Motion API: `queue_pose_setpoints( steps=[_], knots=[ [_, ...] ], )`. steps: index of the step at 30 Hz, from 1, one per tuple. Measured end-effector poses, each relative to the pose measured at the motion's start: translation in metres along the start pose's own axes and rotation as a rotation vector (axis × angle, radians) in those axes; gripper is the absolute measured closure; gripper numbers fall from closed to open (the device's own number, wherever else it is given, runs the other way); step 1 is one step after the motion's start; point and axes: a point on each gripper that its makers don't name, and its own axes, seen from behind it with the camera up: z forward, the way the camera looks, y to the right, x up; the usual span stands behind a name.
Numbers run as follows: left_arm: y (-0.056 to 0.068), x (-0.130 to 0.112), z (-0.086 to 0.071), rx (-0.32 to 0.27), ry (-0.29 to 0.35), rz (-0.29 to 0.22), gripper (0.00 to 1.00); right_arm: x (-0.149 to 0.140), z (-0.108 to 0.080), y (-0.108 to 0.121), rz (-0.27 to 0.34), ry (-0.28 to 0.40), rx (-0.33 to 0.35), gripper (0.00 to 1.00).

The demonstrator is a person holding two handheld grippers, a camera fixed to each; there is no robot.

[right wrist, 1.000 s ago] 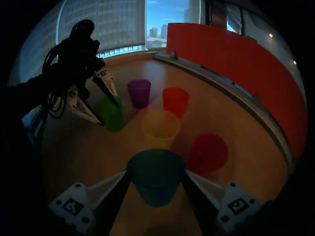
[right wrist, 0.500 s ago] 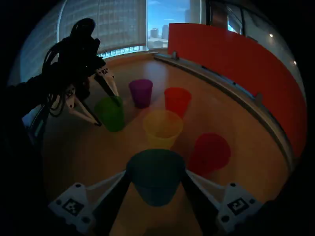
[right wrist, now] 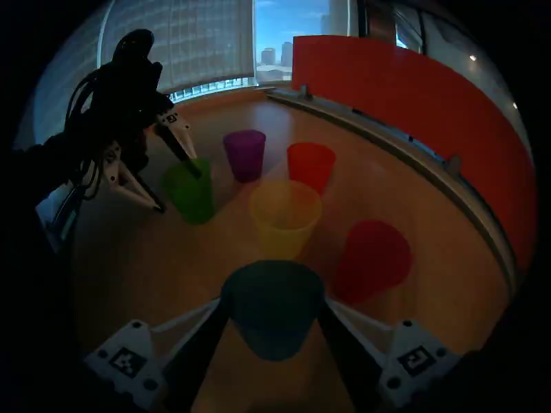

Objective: Pour water

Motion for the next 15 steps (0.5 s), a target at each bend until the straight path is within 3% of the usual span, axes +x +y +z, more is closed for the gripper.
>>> queue_pose_setpoints(
  steps=[15],
  knots=[
    [0.007, -0.007, 0.001, -0.004, -0.011, -0.015, 0.02, -0.014, -0.012, 0.001, 0.045, 0.022, -0.012, 0.09]
  ],
)
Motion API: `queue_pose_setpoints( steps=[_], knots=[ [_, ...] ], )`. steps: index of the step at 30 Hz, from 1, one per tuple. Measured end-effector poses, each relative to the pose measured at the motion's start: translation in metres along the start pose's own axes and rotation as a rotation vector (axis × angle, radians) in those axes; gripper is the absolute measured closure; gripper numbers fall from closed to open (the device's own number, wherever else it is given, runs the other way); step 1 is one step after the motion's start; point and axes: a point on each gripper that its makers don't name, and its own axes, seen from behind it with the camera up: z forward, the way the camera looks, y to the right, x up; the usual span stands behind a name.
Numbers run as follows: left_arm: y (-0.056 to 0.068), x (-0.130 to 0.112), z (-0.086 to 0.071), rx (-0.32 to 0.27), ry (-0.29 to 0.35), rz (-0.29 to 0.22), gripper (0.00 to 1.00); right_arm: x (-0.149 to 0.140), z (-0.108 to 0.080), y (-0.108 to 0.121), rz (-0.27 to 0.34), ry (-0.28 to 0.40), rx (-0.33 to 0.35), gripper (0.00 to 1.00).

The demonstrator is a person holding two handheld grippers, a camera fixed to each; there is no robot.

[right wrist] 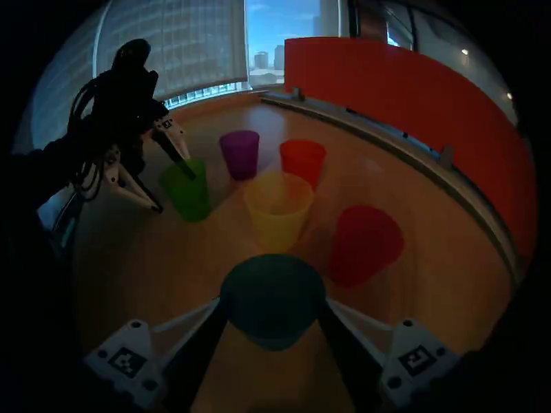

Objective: Pour water

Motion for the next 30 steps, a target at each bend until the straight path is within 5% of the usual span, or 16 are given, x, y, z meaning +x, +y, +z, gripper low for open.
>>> queue_pose_setpoints(
  steps=[14, 30],
  knots=[
    [0.007, -0.009, 0.001, 0.0, -0.023, 0.002, 0.01, -0.022, -0.006, 0.005, 0.025, -0.021, -0.04, 0.02],
    [0.019, -0.031, -0.024, 0.032, -0.026, 0.0, 0.01, -0.05, -0.042, -0.003, 0.068, -0.012, -0.099, 0.0]
  ],
)
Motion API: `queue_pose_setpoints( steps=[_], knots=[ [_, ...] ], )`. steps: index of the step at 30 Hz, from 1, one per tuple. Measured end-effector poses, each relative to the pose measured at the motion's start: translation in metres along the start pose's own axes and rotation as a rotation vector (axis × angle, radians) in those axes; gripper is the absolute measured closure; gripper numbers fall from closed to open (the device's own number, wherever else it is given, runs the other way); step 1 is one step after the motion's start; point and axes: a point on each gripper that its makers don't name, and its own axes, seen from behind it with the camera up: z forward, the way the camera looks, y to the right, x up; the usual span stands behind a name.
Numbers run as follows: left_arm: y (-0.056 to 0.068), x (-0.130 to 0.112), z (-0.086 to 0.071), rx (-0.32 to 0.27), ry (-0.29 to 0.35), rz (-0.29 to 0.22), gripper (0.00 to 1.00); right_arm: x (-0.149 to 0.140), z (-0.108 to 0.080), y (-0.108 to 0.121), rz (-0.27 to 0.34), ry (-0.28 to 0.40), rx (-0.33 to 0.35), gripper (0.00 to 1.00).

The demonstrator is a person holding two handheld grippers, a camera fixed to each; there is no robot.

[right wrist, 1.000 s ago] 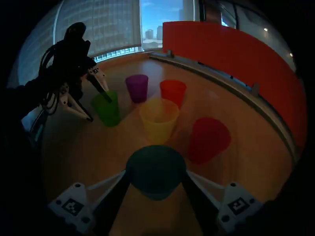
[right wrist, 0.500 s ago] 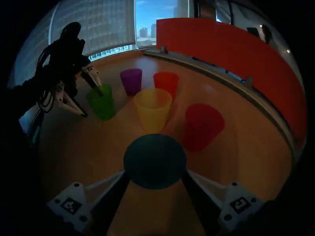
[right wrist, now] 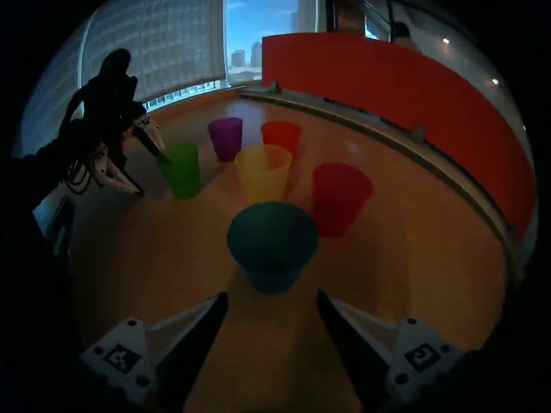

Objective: Pour water

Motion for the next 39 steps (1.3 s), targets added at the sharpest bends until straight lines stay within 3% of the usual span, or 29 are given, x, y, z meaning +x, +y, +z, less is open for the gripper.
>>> queue_pose_setpoints(
  steps=[11, 18, 23, 33, 39],
  knots=[
    [-0.006, 0.0, -0.04, 0.097, 0.08, -0.041, 0.02, -0.003, -0.038, 0.001, 0.052, 0.078, -0.084, 0.0],
    [-0.011, 0.01, -0.073, 0.181, 0.19, -0.103, 0.02, 0.003, -0.055, 0.0, 0.099, 0.148, -0.131, 0.0],
    [-0.024, 0.023, -0.094, 0.249, 0.281, -0.151, 0.02, 0.015, -0.065, 0.007, 0.11, 0.204, -0.181, 0.0],
    [-0.046, 0.057, -0.138, 0.398, 0.516, -0.238, 0.02, 0.05, -0.087, 0.031, 0.17, 0.389, -0.338, 0.0],
    [-0.063, 0.06, -0.151, 0.528, 0.588, -0.261, 0.01, 0.053, -0.097, 0.049, 0.221, 0.481, -0.483, 0.0]
  ],
)
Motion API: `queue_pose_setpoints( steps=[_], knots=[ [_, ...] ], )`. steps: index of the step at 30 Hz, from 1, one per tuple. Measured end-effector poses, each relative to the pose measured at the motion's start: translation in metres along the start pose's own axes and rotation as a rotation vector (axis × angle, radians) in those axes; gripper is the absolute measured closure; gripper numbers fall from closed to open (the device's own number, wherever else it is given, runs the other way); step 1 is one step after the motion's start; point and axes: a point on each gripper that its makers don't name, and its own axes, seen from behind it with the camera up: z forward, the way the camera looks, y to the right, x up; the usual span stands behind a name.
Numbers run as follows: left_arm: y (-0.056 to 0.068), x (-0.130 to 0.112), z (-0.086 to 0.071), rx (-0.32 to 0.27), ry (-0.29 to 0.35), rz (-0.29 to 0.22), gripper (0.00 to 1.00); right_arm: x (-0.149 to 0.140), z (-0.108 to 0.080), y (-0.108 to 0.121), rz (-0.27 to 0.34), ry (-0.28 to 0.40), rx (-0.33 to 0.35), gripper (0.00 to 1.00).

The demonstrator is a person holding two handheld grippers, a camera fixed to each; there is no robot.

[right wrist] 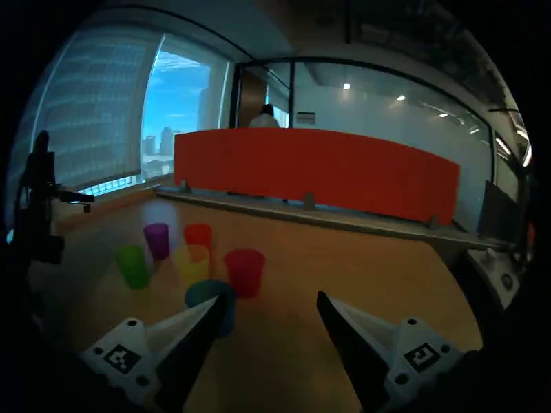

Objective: Pour water

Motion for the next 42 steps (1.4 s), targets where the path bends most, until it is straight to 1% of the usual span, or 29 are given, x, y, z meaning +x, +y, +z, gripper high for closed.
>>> queue_pose_setpoints(
  steps=[3, 6, 11, 14, 18, 23, 26, 30, 33, 38, 42],
  knots=[
    [-0.003, 0.003, -0.001, 0.051, 0.039, -0.004, 0.02, -0.002, 0.0, 0.007, 0.019, 0.028, -0.06, 0.0],
    [-0.006, 0.009, -0.001, 0.09, 0.076, -0.025, 0.02, 0.0, 0.0, 0.013, 0.041, 0.06, -0.111, 0.0],
    [-0.012, 0.019, -0.003, 0.139, 0.131, -0.049, 0.02, 0.007, -0.002, 0.021, 0.071, 0.117, -0.17, 0.0],
    [-0.017, 0.02, -0.004, 0.169, 0.144, -0.044, 0.02, 0.009, -0.004, 0.026, 0.082, 0.134, -0.197, 0.0],
    [-0.022, 0.019, -0.004, 0.206, 0.154, -0.042, 0.02, 0.012, -0.006, 0.03, 0.087, 0.149, -0.214, 0.0],
    [-0.022, 0.018, -0.002, 0.23, 0.172, -0.071, 0.02, 0.017, -0.004, 0.032, 0.11, 0.169, -0.214, 0.0],
    [-0.024, 0.017, -0.001, 0.253, 0.18, -0.078, 0.02, 0.021, -0.004, 0.034, 0.129, 0.182, -0.214, 0.0],
    [-0.028, 0.015, -0.001, 0.291, 0.189, -0.061, 0.02, 0.025, -0.005, 0.039, 0.151, 0.198, -0.227, 0.0],
    [-0.031, 0.016, -0.001, 0.323, 0.205, -0.042, 0.01, 0.025, -0.006, 0.042, 0.156, 0.202, -0.239, 0.0],
    [-0.035, 0.01, 0.001, 0.363, 0.223, -0.036, 0.02, 0.024, -0.007, 0.047, 0.143, 0.203, -0.259, 0.0],
    [-0.037, 0.003, 0.004, 0.375, 0.234, -0.027, 0.02, 0.024, -0.007, 0.05, 0.135, 0.202, -0.275, 0.0]
  ],
)
